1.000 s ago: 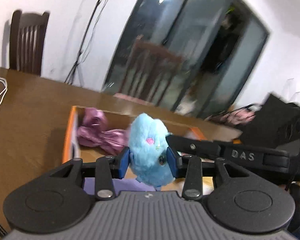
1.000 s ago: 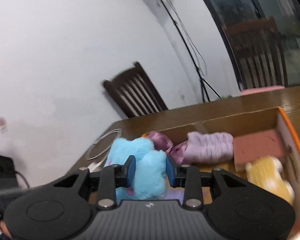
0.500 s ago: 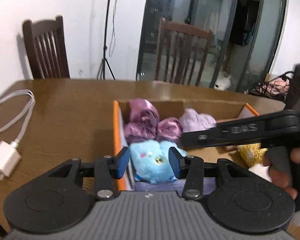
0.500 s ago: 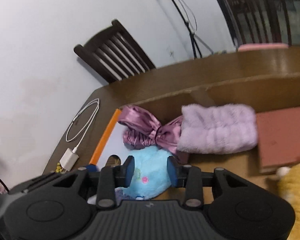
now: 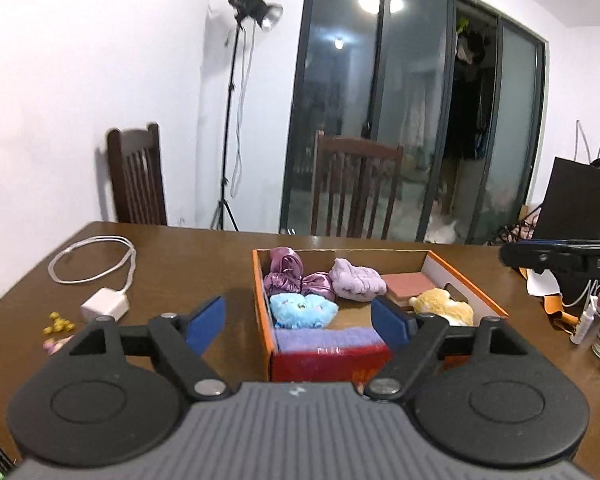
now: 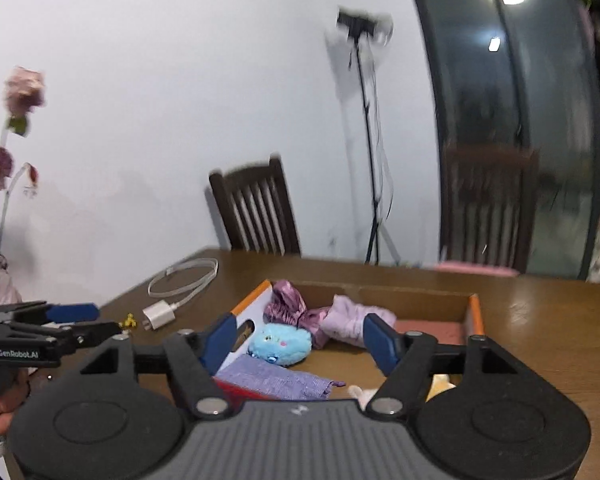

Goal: Organize soft objects
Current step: 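Withdraw the right gripper from the box toward the white round sponge, then grasp the white round sponge with the right gripper and lift it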

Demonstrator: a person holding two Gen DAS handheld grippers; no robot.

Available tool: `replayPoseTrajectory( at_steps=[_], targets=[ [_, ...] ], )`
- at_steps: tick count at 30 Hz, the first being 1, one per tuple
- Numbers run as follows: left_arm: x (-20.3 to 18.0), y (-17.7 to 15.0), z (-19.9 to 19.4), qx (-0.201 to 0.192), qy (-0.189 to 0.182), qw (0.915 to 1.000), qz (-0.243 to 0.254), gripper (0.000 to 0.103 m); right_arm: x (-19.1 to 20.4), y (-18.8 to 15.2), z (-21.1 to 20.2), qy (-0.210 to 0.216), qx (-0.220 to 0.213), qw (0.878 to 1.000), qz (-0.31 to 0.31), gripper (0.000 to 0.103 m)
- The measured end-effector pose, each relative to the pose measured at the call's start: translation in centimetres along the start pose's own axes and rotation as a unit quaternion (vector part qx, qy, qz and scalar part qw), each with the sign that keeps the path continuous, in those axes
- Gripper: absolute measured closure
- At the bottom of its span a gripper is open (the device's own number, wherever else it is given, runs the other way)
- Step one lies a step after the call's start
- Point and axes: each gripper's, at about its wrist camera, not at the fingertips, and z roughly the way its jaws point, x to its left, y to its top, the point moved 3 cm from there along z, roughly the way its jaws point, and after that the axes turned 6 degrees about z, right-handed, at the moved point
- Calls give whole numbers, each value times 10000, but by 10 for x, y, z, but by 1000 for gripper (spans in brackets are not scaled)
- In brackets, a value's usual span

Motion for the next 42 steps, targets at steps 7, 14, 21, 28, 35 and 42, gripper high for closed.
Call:
replayPoseTrajectory(
  at_steps=[7, 14, 21, 28, 35, 42],
  targets=[
    [-26, -70, -83, -386, -128, 9988, -264, 7, 29, -84, -66, 81, -41, 9999, 114, 27],
    [-38, -100, -97, 60, -107, 9996, -257, 7, 37, -144, -93, 124, 617, 9968, 499, 27],
    [-43, -98, -92, 20, -116, 9997, -232, 7, 35, -149, -97, 48, 500, 9971, 566, 27],
    [-36, -106, -54, 479, -206, 9977, -440, 10, 28, -150, -71, 24, 661, 9955, 677, 28],
    [-42, -107, -11, 510, -541, 9923, -989, 37, 24, -139, -16, 179, 838, 9938, 702, 50],
    [-49, -112, 36, 836, -1030, 9803, -1466, 58, 19, -134, 45, 404, 1037, 9895, 920, 67]
  ],
)
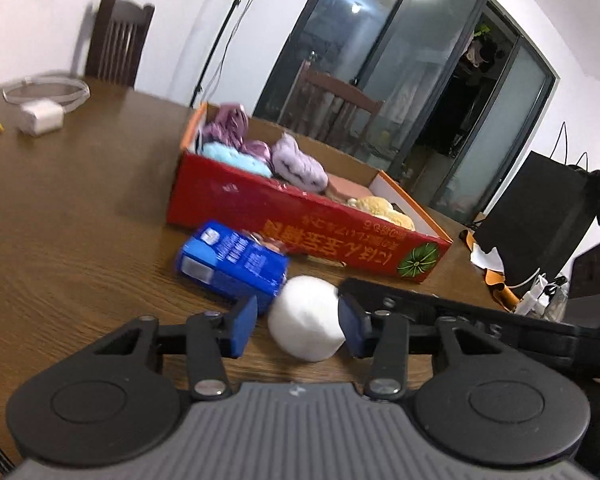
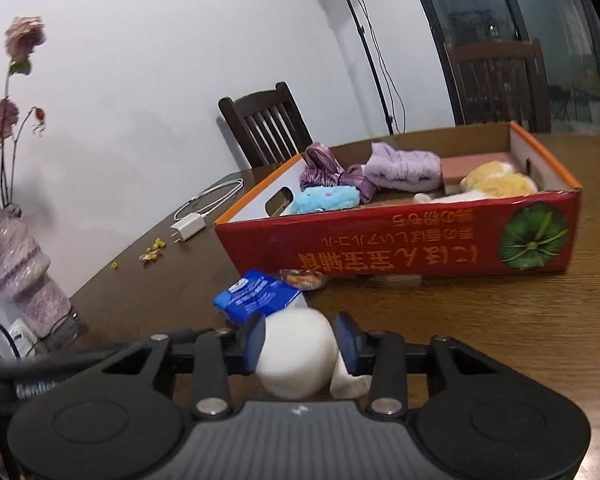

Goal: Organize soft objects
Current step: 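Grasp the white round sponge with the right gripper and lift it, then carry the round sponge with the right gripper into the box and release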

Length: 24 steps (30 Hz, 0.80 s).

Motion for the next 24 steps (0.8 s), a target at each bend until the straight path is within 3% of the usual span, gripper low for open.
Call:
replayPoseTrajectory(
  at_steps=[5, 6, 11, 18, 20, 24],
  targets=[
    [4, -5, 16, 187, -43, 9995, -236, 61, -11, 0, 19, 42, 149, 9996, 231, 72],
    [4, -5, 17, 223, -73, 9993, -292, 63, -12, -1, 22, 68, 196, 9995, 254, 77],
    [-1, -11, 5, 282, -273, 9987, -335, 67, -2, -8, 13, 200, 264, 9992, 206, 81],
    [-15, -33, -46, 404, -641, 9970, -182, 66, 16, -44, -42, 348, 434, 9984, 114, 80],
    [-16, -40, -59, 381, -633, 9971, -203, 58, 17, -57, -63, 415, 441, 9979, 209, 80],
    [-14, -45, -70, 367, -563, 9977, -84, 54, 13, -69, -94, 259, 263, 9988, 313, 74]
  ],
)
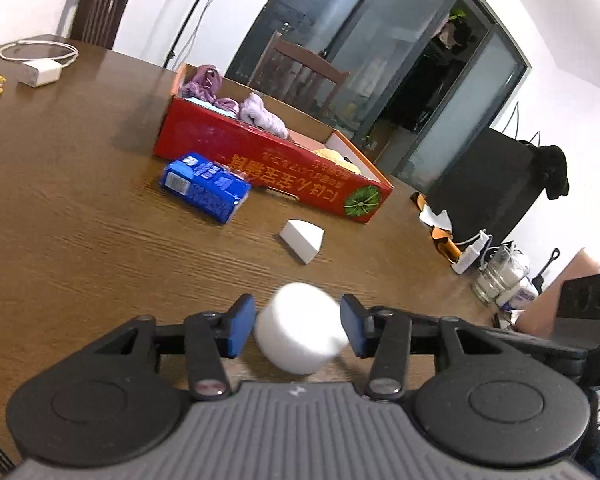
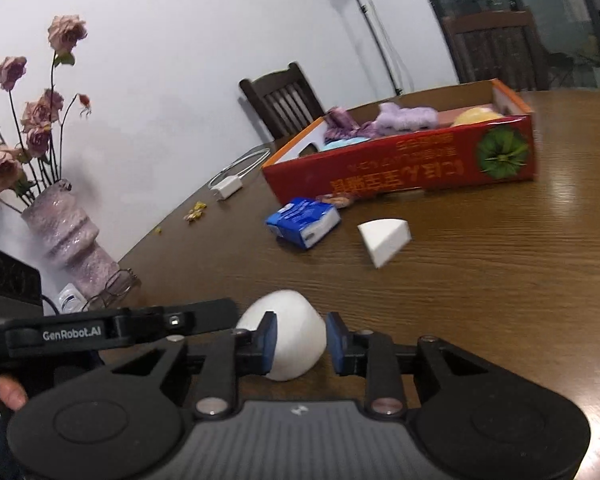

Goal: Organize soft objects
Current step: 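Carry the round sponge with the right gripper into the box and release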

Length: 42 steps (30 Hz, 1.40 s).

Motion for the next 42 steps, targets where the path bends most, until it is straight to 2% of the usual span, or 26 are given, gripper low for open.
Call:
replayPoseTrajectory(
  at_steps=[6, 8, 10, 11, 13, 14, 16, 19, 21, 24, 28, 31, 34, 36, 42],
  targets=[
    [-2, -2, 7, 178, -46, 9998, -49, 56, -6, 3, 3, 29, -52, 9999, 119, 73],
    [-3, -5, 11, 311, -131, 9994, -46, 61, -7, 1, 11, 95, 28, 9997, 201, 73],
    [-3, -8, 17, 448, -198, 9988, -80, 74, -9, -2, 19, 78, 95, 9996, 254, 73],
    [-1, -8, 18, 451, -211, 9987, -117, 75, -11, -2, 24, 84, 168, 9995, 270, 74],
    [-1, -4, 18, 356, -244, 9990, -133, 76, -11, -2, 27, 229, 219, 9990, 320, 84],
    [-1, 2, 18, 268, -296, 9991, -143, 76, -9, 2, 26, 245, 188, 9991, 297, 84],
    [-3, 23, 20, 71, -411, 9991, -103, 76, -5, 13, 23, 218, 34, 9996, 174, 84],
    [-10, 67, 32, -283, -561, 9979, 144, 76, 1, 52, 17, 248, -385, 9989, -80, 84],
    [-14, 103, 46, -549, -650, 9959, 298, 76, 2, 89, 19, 226, -670, 9971, -272, 84],
    [-15, 151, 79, -634, -677, 9951, 356, 76, -4, 142, 31, 150, -951, 9943, -457, 84],
    [-1, 191, 133, -394, -452, 9979, 244, 76, -30, 197, 74, 73, -779, 9968, -179, 84],
    [13, 194, 177, 225, -189, 9995, 84, 76, -53, 213, 112, -116, -414, 9991, -11, 84],
    [23, 178, 200, 635, -53, 9980, 30, 77, -74, 211, 143, -368, 73, 9988, 299, 83],
    [23, 174, 204, 587, 172, 9979, 214, 81, -83, 204, 152, -444, 283, 9979, 374, 83],
    [18, 172, 204, 703, 215, 9967, 336, 78, -82, 195, 152, -580, 275, 9974, 333, 82]
  ],
)
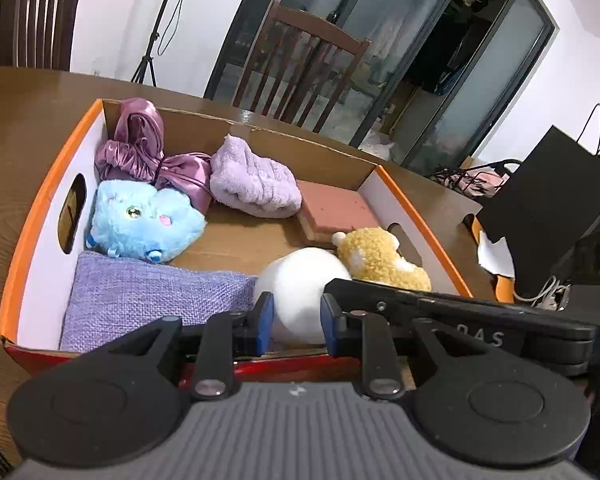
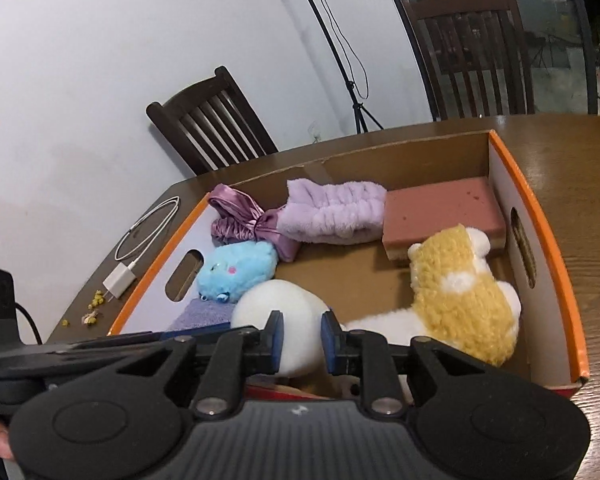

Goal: Organize soft objects
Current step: 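Carry the round sponge with the right gripper into the box and release, then withdraw the open right gripper from the box toward the blue carton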

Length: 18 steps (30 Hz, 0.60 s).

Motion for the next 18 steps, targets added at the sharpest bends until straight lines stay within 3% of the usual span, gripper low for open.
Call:
replayPoseTrajectory(
  at_steps=[4, 12, 14, 18],
  targets=[
    [-3, 0, -20, -128, -36, 9999, 47, 63, 4, 1, -13, 23, -125, 9999, -19, 81],
    [-23, -3, -98, -706, 332, 9961, 413, 63, 29, 1, -87, 56, -800, 9963, -308, 73],
    [-30, -7, -124, -939, 495, 9925, 605, 59, 40, -3, -113, 33, -1074, 9929, -516, 67],
    [-39, -19, -172, -1430, 809, 9813, 999, 33, 60, -16, -159, 6, -1529, 9839, -926, 53]
  ],
)
